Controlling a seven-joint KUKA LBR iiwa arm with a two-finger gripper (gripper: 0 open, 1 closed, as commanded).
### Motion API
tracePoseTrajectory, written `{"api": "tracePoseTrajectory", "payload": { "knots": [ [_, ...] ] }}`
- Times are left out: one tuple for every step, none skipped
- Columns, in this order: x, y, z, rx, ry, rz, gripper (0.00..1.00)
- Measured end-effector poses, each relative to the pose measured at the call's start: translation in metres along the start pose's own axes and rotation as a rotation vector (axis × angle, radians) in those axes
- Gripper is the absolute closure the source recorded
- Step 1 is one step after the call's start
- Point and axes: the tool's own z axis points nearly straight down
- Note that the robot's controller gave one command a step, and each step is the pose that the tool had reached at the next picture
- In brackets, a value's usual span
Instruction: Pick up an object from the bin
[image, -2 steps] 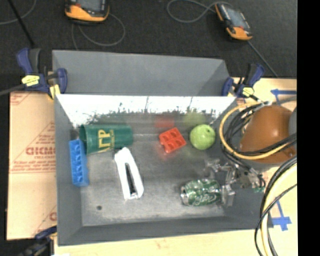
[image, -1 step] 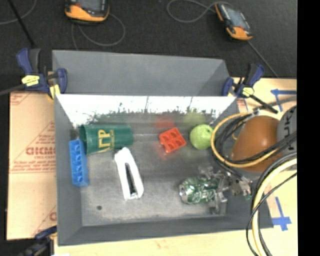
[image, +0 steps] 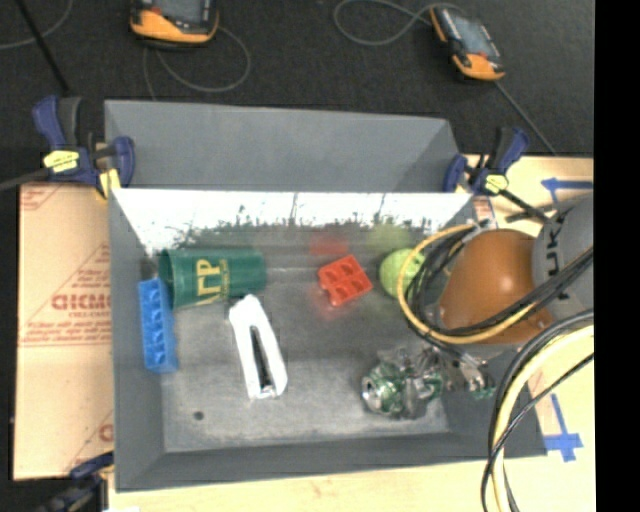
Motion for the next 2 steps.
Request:
{"api": "tracePoseTrajectory", "payload": {
  "knots": [
    [0.000,0.000,0.000,0.000,0.000,0.000,1.00],
    [-0.026,0.003,-0.136,0.001,-0.003,-0.016,1.00]
  ]
}}
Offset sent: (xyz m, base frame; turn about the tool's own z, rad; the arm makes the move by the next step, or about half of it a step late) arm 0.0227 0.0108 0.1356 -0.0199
